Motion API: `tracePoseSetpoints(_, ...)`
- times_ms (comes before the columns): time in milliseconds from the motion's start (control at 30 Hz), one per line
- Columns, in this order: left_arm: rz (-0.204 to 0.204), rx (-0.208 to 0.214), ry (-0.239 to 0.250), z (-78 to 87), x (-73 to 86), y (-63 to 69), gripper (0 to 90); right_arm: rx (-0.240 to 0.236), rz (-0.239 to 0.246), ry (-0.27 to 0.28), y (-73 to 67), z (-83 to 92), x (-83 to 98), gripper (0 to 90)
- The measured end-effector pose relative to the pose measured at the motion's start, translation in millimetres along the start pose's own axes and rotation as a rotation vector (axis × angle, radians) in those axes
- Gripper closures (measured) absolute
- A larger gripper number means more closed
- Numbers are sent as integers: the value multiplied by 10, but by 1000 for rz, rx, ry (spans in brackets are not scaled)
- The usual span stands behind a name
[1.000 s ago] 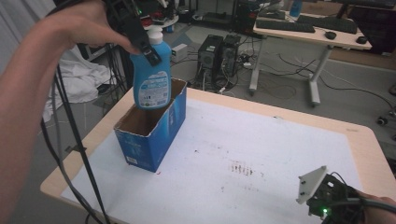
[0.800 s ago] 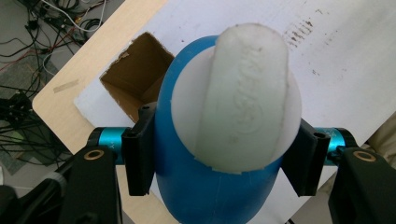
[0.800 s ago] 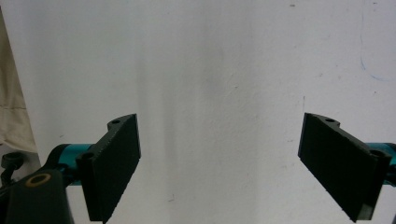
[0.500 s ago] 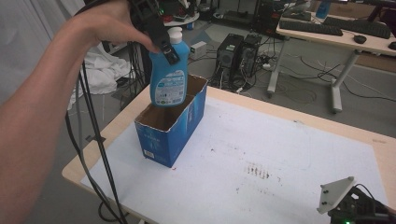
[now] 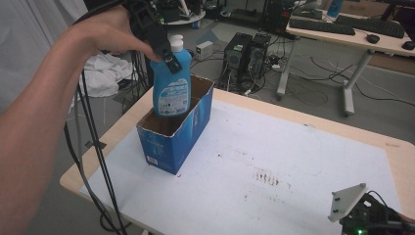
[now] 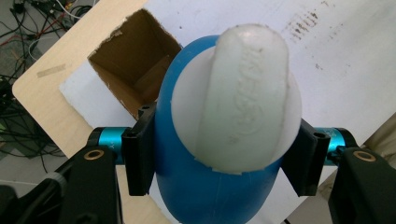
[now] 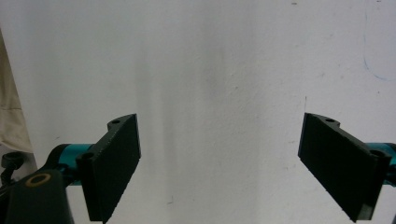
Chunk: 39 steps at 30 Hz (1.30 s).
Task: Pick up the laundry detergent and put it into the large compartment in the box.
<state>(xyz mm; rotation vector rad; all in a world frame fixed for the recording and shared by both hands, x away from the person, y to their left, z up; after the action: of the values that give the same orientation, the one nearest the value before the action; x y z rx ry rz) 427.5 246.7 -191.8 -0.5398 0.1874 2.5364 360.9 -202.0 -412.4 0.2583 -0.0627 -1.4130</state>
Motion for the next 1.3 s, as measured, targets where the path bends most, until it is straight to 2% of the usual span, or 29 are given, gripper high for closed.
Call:
tracePoseSetpoints(333,27,11,-26,-227,70,-22,376,-3,7,-4,-8,-24,-10,123)
tracePoseSetpoints(733,28,15,-50,-461,126,-44,376,-4,-5,-8,-26,-33,27,123)
tracePoseSetpoints(933,44,19,-60,-590,189,-66,376,-6,-4,-6,-42,-55,28,123)
tracePoseSetpoints(1300,47,27,-81,-820,290,-90,376,-2,-12,-9,-42,-53,57,123)
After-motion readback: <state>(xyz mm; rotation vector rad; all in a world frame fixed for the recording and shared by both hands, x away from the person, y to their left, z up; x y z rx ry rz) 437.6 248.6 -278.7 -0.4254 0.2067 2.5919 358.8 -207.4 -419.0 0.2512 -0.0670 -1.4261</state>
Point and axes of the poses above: each handheld gripper's, and its own axes: z roughly backward along the jaws, x roughly out of its underside, y roughly to its right, the point moved 7 cm from there along -z, roughly forward along the jaws, and after that the axes turned 10 degrees about z, right-handed, at the moved point
